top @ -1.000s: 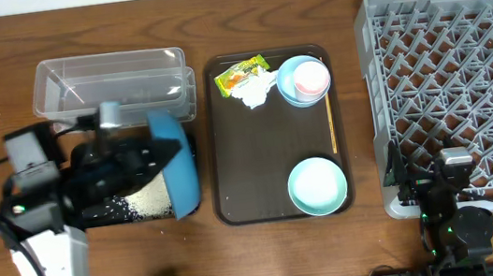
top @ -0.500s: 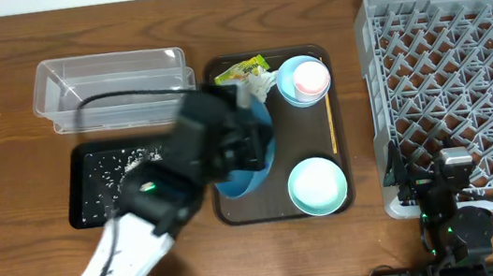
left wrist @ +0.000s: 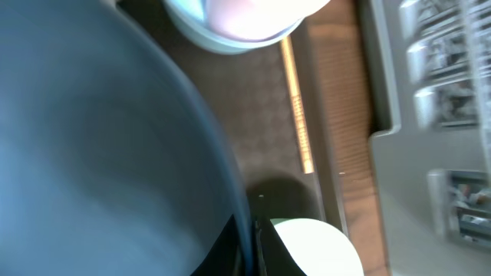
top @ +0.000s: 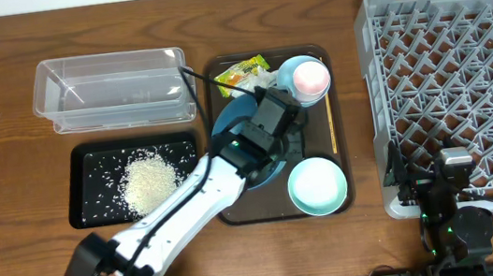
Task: Sort waste into correct bins and load items into the dishwasher rack
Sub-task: 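Carry the empty blue bowl back and set it on the brown tray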
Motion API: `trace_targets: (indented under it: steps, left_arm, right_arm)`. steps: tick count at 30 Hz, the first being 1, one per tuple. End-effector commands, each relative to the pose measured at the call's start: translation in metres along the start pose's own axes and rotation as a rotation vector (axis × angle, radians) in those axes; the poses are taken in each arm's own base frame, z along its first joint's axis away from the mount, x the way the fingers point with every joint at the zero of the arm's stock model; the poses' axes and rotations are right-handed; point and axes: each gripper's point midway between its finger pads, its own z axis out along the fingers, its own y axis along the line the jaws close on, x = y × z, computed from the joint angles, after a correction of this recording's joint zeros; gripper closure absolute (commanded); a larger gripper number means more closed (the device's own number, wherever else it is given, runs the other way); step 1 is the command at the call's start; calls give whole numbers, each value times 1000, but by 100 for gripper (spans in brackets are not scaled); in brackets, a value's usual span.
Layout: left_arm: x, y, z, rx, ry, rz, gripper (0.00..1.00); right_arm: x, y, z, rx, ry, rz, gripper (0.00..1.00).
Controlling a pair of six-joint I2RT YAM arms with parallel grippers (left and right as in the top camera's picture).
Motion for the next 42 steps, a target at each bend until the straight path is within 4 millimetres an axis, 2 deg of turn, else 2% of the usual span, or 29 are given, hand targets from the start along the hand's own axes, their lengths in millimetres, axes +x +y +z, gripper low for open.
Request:
trace_targets:
  steps: [1, 6, 12, 13, 14, 16, 17, 19, 21, 25, 31, 34, 38, 40, 41, 42]
  left_arm:
    - [-7, -5, 1, -8, -26, -7, 93]
    - [3, -11, 6, -2, 2, 10, 93]
    - [23, -31, 5, 70, 76, 37, 92]
    - [25, -32, 5, 69, 82, 41, 84]
    - [27, -31, 5, 63, 85, 43, 70]
    - [28, -27, 5, 46, 86, 42, 51]
    - [27, -25, 5, 39, 84, 41, 44]
    - [24, -22, 5, 19, 69, 41, 37]
    - [21, -20, 4, 6, 54, 40, 34]
    - [15, -23, -4, 22, 32, 39, 33]
    - [-4, -30, -47, 68, -57, 35, 33]
    - [-13, -11, -74, 14, -108, 9, 32]
    - [-22, 33, -113, -96, -160, -58, 32]
    - [-23, 62, -135, -163, -180, -113, 32]
    - [-22, 83, -149, -222, -195, -149, 32]
    - [-21, 104, -161, -283, -211, -184, 27]
  right_arm:
    - [1, -2, 0, 7, 2, -11, 1]
    - [1, -2, 0, 8, 2, -11, 1]
    - [1, -2, 0, 8, 3, -11, 1]
    - [1, -2, 0, 8, 3, -11, 1]
    - [1, -2, 0, 8, 3, -11, 1]
    - [1, -2, 0, 8, 2, -11, 1]
    - [1, -2, 0, 7, 2, -11, 1]
    - [1, -2, 0, 8, 3, -11, 1]
    - [1, -2, 0, 8, 3, -11, 1]
    - [1, -2, 0, 8, 3, -11, 1]
    - [1, -2, 0, 7, 2, -11, 1]
    - [1, -2, 0, 8, 3, -11, 1]
    - [1, -2, 0, 8, 3, -11, 1]
    - [1, -2, 0, 8, 2, -11, 1]
    - [1, -2, 0, 8, 3, -11, 1]
    - [1, -2, 0, 8, 2, -11, 1]
